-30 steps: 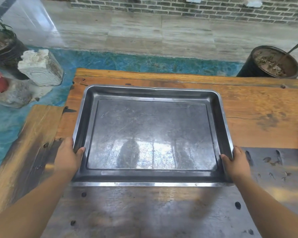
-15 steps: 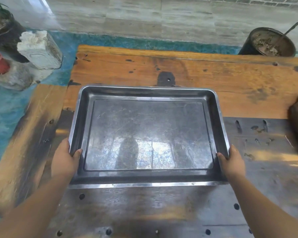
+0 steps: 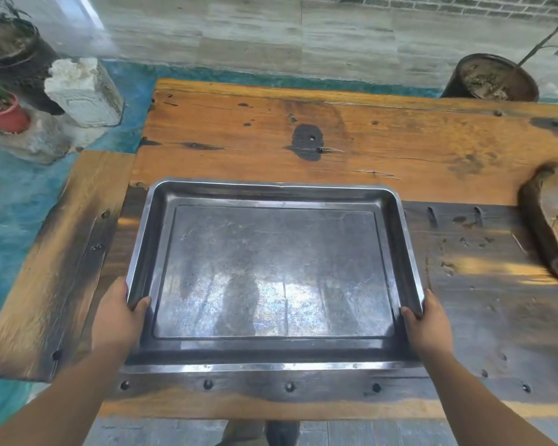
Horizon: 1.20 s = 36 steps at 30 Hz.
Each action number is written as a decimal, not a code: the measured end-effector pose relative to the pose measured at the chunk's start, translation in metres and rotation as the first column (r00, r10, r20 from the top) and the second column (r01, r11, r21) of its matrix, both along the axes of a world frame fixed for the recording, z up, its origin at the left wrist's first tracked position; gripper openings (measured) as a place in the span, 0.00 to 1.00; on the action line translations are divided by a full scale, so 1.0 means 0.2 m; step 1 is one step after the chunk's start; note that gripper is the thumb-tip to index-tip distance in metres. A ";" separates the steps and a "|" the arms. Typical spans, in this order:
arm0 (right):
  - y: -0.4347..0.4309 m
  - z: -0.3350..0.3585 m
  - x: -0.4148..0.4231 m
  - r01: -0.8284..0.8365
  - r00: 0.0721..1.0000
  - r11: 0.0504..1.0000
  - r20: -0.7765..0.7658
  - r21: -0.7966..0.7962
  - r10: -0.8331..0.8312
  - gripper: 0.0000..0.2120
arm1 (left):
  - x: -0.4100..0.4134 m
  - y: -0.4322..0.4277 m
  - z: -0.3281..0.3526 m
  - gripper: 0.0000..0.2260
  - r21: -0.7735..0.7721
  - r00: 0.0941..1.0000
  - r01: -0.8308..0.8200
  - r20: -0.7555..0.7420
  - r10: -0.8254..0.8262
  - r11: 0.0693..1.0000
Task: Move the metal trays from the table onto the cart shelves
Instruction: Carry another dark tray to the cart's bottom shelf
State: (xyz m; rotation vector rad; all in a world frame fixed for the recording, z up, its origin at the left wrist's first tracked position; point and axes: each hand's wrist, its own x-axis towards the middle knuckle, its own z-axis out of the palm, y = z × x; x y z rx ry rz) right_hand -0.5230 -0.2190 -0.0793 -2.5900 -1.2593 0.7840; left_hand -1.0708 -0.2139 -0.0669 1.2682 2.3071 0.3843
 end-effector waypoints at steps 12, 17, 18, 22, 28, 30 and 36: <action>0.18 0.01 0.08 0.027 0.999 0.999 0.018 -0.032 -0.026 0.34 | -0.10 0.14 -0.02 0.19 -0.176 0.991 0.023 -0.128 -0.046 0.984; 0.21 -0.03 0.06 0.080 0.997 0.996 0.016 -0.049 -0.079 0.38 | -0.08 0.19 -0.07 0.29 -0.215 0.979 -0.033 -0.205 -0.012 0.976; 0.20 -0.03 0.05 0.088 0.996 0.995 0.022 -0.047 -0.087 0.39 | -0.08 0.20 -0.08 0.29 -0.202 0.978 -0.053 -0.210 0.009 0.978; 0.22 -0.04 0.04 0.092 0.992 0.995 0.087 -0.035 -0.088 0.39 | -0.08 0.24 -0.12 0.35 -0.153 0.979 -0.078 -0.201 0.046 0.985; 0.24 -0.08 0.05 0.081 0.986 0.996 0.151 -0.049 -0.073 0.37 | -0.11 0.26 -0.16 0.28 -0.171 0.973 -0.019 -0.228 -0.021 0.985; 0.23 -0.08 0.06 0.063 0.985 0.997 0.163 -0.038 -0.056 0.35 | -0.11 0.25 -0.16 0.25 -0.166 0.971 -0.008 -0.236 -0.032 0.986; 0.24 -0.07 0.07 0.015 0.988 0.997 0.152 -0.078 -0.003 0.29 | -0.09 0.25 -0.13 0.24 -0.161 0.979 -0.004 -0.201 -0.029 0.987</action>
